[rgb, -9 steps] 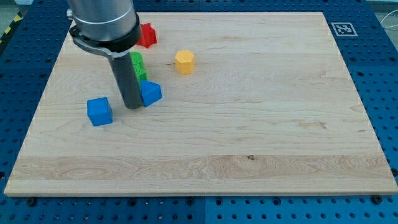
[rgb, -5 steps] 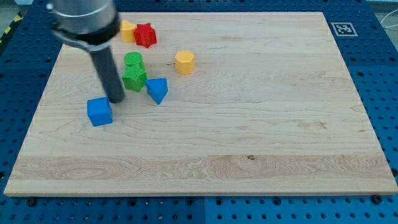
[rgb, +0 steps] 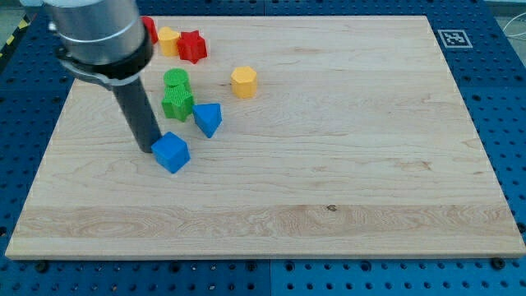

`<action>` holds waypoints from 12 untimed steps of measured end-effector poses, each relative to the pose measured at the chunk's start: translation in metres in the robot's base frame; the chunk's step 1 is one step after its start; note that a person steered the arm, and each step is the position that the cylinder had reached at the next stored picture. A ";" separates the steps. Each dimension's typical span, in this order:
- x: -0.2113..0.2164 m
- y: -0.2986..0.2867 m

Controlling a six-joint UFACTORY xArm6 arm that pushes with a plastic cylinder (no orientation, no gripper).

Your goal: Move blue cube towards center

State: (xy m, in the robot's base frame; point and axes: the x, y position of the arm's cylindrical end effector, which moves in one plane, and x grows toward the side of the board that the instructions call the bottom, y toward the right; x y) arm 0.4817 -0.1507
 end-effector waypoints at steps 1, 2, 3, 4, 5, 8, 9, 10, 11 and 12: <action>0.021 -0.007; 0.039 0.012; 0.043 0.054; 0.044 0.077; 0.037 0.081; -0.004 0.093; -0.016 0.094; -0.025 0.098; -0.014 0.097; -0.001 0.095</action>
